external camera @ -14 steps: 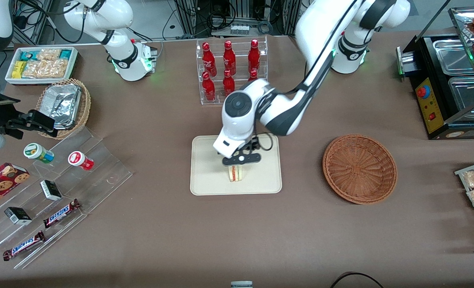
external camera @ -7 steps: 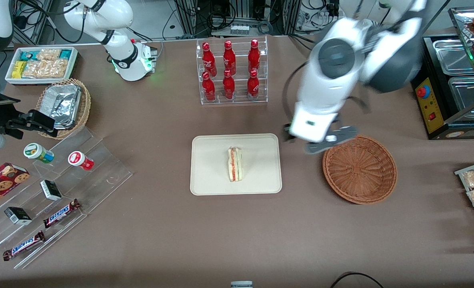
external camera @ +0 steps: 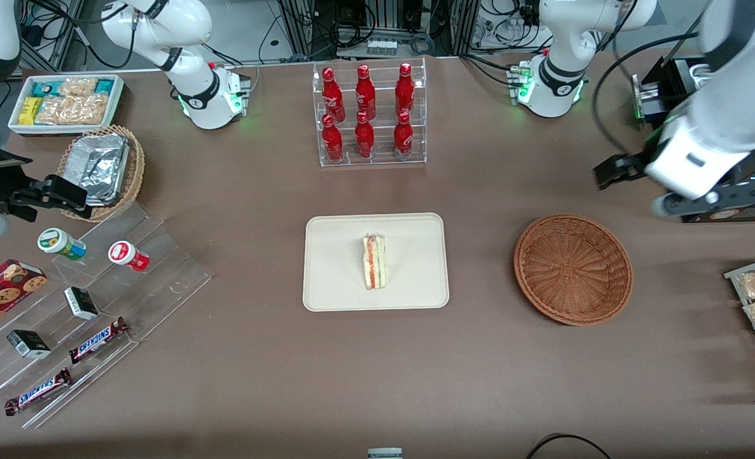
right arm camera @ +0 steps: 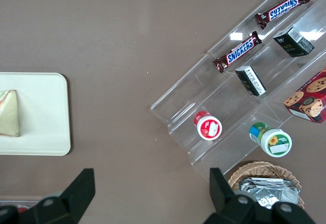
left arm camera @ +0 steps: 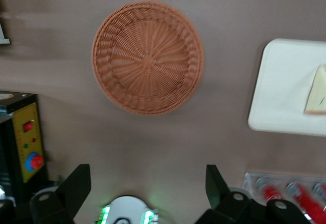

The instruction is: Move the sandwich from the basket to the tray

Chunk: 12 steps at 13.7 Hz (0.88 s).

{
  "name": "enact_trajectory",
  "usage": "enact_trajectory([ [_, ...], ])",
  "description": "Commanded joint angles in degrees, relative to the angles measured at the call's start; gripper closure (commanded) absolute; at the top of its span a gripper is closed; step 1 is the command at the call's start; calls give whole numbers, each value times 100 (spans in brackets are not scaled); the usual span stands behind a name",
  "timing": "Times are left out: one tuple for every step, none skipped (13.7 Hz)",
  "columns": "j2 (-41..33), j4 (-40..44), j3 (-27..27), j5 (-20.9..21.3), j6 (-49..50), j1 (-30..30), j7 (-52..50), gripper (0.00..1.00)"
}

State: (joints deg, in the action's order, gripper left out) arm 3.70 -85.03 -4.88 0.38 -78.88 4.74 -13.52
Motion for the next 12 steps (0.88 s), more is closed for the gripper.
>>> enact_trajectory([
  [-720, -891, -75, -100, -119, -420, 1005, 1],
  [-826, -962, -57, -100, -119, -552, 1296, 1],
  [-861, -962, -22, -100, -110, -632, 1464, 1],
  [-888, -971, 56, -91, -110, -658, 1588, 1],
  [-906, -963, 109, -82, -110, -659, 1641, 1],
  [-906, -954, 119, -56, -110, -659, 1642, 1],
  [-888, -945, 127, -47, -110, -659, 1633, 1],
  [-862, -919, 128, -47, -110, -659, 1607, 1],
  [-844, -892, 128, -47, -119, -659, 1633, 1],
  [-766, -762, 128, -47, -93, -667, 1642, 1],
  [-617, -612, 136, -12, -41, -659, 1616, 1],
  [-598, -585, 136, 6, -49, -659, 1546, 1],
])
